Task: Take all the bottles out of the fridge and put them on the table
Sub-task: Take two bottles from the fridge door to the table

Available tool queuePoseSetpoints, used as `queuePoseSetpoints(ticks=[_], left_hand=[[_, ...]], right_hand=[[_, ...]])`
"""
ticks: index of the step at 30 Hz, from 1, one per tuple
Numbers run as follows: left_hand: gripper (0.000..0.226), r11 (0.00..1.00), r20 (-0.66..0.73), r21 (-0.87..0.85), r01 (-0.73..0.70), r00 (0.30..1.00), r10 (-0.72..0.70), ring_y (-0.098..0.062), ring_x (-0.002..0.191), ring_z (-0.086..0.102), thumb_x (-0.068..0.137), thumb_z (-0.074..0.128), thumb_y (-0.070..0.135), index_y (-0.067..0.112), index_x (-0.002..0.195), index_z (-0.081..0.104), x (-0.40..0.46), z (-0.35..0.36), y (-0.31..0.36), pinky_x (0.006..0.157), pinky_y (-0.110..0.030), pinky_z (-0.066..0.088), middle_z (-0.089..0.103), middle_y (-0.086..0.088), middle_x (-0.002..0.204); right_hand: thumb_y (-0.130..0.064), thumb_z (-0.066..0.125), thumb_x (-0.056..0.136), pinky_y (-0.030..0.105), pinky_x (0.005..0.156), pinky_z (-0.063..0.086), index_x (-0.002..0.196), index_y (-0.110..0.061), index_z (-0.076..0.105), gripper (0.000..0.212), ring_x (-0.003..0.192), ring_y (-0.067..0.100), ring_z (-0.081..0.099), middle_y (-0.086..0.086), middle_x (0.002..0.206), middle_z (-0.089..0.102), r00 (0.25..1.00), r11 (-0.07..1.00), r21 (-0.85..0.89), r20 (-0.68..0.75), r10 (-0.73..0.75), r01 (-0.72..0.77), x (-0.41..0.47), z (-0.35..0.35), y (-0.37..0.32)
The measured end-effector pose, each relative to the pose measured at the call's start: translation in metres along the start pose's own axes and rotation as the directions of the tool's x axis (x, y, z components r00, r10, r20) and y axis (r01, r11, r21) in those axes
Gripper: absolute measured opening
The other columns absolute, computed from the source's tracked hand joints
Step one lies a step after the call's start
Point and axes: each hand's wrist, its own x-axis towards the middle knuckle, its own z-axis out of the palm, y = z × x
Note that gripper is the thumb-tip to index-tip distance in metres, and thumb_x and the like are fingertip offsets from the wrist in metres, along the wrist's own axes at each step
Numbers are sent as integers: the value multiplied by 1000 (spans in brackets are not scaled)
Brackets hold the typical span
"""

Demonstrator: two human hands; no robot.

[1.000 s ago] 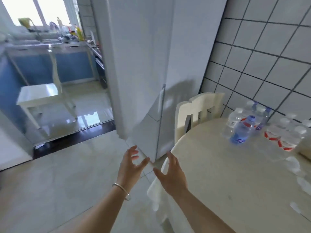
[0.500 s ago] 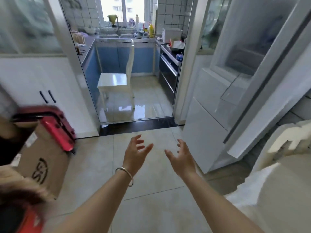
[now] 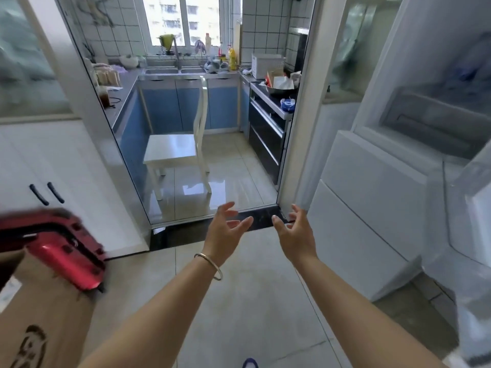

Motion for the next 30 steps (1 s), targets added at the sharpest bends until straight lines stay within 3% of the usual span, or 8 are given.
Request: queuePoseSetpoints(ticks=[3, 6, 13, 18, 22, 26, 30], left_hand=[[60, 1000, 3, -25, 12, 1000, -12, -15, 95, 58, 81, 69, 29, 16, 133, 41, 67, 18, 9, 73, -15, 45, 55, -4, 116], [59, 998, 14, -55, 18, 1000, -17, -16, 97, 58, 80, 70, 28, 16, 131, 42, 132, 43, 24, 76, -19, 48, 55, -5, 118], [57, 997, 140, -68, -19, 990, 29, 1, 85, 57, 81, 69, 33, 20, 131, 42, 249, 110, 49, 60, -6, 47, 57, 2, 111], [57, 992, 334, -114, -56, 938, 92, -8, 92, 58, 83, 66, 33, 20, 133, 41, 331, 190, 71, 65, -11, 47, 57, -1, 116], [52, 979, 493, -197, -41, 859, 136, -1, 86, 55, 85, 65, 24, 16, 131, 42, 396, 266, 99, 58, -3, 46, 55, -6, 117], [50, 962, 635, -254, -101, 732, 245, -1, 85, 58, 85, 65, 26, 18, 129, 44, 450, 337, 147, 62, -8, 47, 58, -5, 117], [46, 922, 705, -328, -205, 596, 384, -3, 87, 60, 84, 66, 29, 26, 125, 46, 485, 405, 199, 62, -10, 44, 59, 4, 109]], right_hand=[[-41, 54, 89, 31, 92, 37, 142, -18, 28, 63, 123, 23, 47, 6, 140, 43, 998, 999, 3, 48, 42, -42, 74, 7, -9], [-43, 53, 89, 38, 100, 38, 143, -18, 27, 65, 127, 25, 44, 6, 144, 40, 999, 999, 3, 40, 35, -35, 145, 5, -19], [-43, 52, 90, 42, 102, 40, 142, -18, 28, 63, 125, 27, 46, 9, 142, 42, 990, 994, 86, -115, 79, -69, 266, -24, -29], [-40, 53, 90, 36, 98, 39, 141, -17, 28, 62, 123, 25, 48, 7, 139, 44, 946, 988, 101, -293, 139, -113, 349, -73, -13], [-42, 54, 89, 36, 99, 40, 142, -19, 28, 63, 123, 22, 48, 5, 139, 43, 871, 982, 106, -453, 189, -158, 405, -115, 9], [-42, 54, 89, 34, 95, 41, 140, -21, 31, 60, 120, 21, 51, 2, 140, 45, 739, 975, 111, -637, 219, -194, 450, -167, 12], [-37, 56, 89, 31, 90, 42, 139, -21, 35, 56, 114, 17, 55, -1, 134, 49, 638, 985, -5, -762, 108, -174, 473, -216, 13]])
